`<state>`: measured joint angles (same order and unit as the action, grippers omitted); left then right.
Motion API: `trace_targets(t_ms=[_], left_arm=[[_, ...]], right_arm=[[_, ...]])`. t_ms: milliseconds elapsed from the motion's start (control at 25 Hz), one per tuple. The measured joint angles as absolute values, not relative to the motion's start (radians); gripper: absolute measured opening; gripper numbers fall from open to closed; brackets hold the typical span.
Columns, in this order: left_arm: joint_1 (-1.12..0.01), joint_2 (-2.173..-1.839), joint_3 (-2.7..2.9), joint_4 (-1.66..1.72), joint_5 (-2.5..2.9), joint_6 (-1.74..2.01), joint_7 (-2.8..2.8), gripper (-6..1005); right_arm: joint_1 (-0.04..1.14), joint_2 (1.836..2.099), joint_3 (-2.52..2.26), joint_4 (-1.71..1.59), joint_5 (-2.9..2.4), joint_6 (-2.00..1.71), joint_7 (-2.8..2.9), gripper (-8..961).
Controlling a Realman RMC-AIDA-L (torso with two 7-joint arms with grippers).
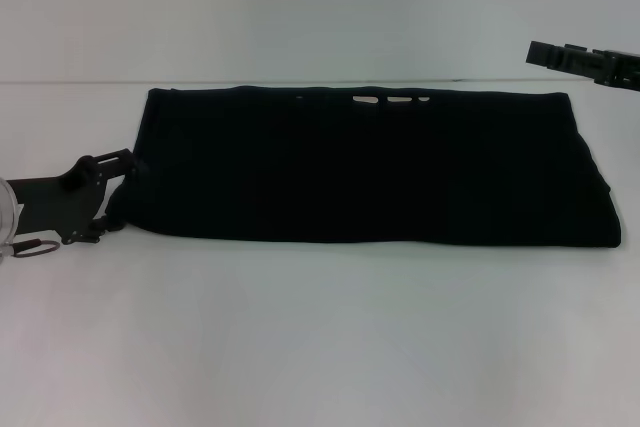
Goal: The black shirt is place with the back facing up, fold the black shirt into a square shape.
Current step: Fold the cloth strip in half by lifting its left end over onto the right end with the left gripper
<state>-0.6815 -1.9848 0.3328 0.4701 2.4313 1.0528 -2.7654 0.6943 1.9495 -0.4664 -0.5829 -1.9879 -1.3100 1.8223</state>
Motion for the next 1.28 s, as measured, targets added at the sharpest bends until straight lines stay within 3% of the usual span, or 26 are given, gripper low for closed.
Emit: trace_targets(t_ms=[680,880,1280], left_arm=[[-0.691,-1.985,0.333,0.464,2.430,1.056,-2.710,933],[-0.694,-1.984,0.337,0.462,2.428,1.061,-2.674,797],[-0.685,-1.987,0.342,0.462,2.432,1.038,-2.657,362]], right_arm=[[0.695,1.945,-0.466,-0.583,-1.988,-1.308,1.832,899],[0.696,1.945,-0.467,-0.583,-1.988,-1.306,1.832,899],[0.693,1.943,-0.466,-0.583,-1.988,-1.302,1.832,900]])
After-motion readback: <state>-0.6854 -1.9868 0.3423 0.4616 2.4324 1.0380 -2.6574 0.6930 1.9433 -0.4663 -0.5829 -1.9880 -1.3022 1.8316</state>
